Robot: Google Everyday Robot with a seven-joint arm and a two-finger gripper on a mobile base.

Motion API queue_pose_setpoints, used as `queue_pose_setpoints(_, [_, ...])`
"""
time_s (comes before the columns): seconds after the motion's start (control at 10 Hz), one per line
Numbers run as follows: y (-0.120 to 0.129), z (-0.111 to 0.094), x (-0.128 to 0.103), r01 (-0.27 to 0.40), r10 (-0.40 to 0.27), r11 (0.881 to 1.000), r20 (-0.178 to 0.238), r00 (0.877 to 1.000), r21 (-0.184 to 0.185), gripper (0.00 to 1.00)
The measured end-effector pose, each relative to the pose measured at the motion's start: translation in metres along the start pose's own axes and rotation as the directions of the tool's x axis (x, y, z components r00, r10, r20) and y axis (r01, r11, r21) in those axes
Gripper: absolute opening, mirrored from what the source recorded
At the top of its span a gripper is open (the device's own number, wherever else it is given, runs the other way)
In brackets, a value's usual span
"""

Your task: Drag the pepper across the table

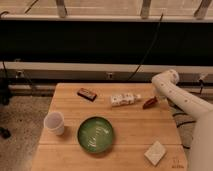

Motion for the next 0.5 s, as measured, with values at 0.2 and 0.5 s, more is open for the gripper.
queue_pose_setpoints(0.2, [-0.001, 0.004, 0.004, -0.008, 0.008, 1.0, -0.011, 1.0, -0.004, 0.0])
queue_pose_setpoints(0.5, [0.001, 0.007, 0.014, -0.037, 0.037, 0.999, -0.024, 0.999, -0.012, 0.02])
